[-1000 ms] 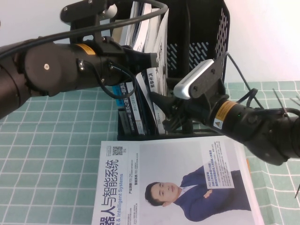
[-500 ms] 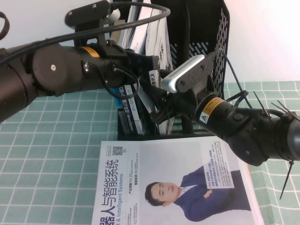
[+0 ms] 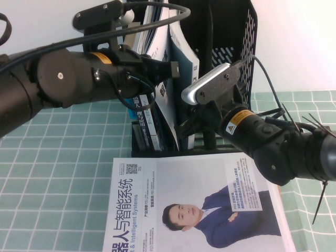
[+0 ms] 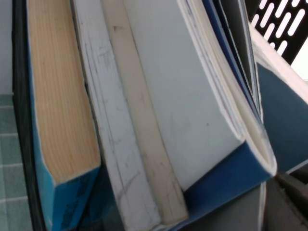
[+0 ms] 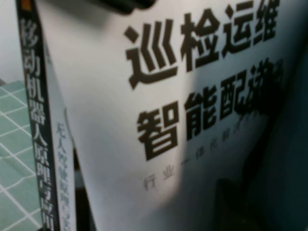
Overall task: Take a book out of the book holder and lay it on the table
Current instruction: Pick up the right side book from the book shelf
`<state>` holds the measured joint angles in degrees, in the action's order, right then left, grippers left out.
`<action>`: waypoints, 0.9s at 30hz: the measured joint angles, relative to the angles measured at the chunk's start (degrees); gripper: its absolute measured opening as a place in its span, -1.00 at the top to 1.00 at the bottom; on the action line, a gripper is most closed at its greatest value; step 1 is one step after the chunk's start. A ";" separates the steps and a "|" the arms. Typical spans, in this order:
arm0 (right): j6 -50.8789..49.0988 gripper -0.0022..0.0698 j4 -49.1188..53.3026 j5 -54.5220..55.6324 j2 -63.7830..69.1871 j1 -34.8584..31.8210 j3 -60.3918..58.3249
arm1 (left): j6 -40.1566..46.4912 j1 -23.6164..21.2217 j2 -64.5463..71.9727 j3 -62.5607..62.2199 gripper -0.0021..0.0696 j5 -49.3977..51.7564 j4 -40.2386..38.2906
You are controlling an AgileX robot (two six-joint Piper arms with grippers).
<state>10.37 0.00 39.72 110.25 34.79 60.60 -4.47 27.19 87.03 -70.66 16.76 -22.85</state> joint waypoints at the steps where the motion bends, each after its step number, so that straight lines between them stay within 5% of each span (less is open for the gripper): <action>1: 0.09 0.20 0.00 0.00 0.00 0.00 0.00 | -0.04 0.00 0.00 0.00 0.95 -0.14 0.00; 4: 0.14 0.58 -0.56 0.00 0.00 0.00 0.00 | -0.31 0.00 0.00 0.00 0.95 -0.14 0.00; 17: 4.76 0.57 -15.03 16.24 -0.47 2.40 -7.59 | -0.31 0.00 -1.13 0.00 0.95 -0.63 0.00; 27: 4.86 0.57 -16.92 17.57 -4.26 2.80 -8.11 | 1.02 0.00 -3.79 -0.40 0.95 -3.77 0.00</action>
<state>15.23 -16.92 57.29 106.00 37.59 52.49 -3.45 27.19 83.24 -71.06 12.99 -22.85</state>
